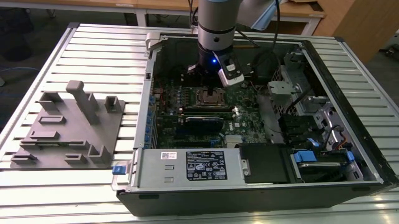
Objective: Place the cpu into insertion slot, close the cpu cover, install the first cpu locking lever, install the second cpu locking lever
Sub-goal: 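Install the second cpu locking lever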
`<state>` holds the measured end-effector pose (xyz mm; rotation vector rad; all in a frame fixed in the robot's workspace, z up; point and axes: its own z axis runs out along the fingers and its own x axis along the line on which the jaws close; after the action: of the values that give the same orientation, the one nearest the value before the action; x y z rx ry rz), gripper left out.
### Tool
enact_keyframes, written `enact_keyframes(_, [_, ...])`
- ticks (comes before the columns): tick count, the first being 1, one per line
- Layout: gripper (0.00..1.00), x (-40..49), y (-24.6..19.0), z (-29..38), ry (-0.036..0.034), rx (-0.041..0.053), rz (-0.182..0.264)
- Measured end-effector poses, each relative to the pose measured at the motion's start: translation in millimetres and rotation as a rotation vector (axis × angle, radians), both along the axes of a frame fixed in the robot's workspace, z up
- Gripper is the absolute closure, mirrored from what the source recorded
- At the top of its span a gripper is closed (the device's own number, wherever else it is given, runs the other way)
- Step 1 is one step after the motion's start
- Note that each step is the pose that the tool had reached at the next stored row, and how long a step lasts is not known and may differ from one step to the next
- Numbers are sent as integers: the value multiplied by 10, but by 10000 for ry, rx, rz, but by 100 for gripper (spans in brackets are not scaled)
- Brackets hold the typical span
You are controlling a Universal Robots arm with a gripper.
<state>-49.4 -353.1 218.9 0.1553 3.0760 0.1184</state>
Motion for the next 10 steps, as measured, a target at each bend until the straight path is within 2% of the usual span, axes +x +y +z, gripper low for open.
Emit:
enact_keyframes(3, [89,0,0,0,15,-1,1])
enact_keyframes(5, [89,0,0,0,78,-5,1])
enact_keyframes(7, [89,1,0,0,177,-8,0])
enact_keyframes(9, [89,0,0,0,188,-9,-1])
enact_keyframes(10, [89,5,0,-1,221,-7,0])
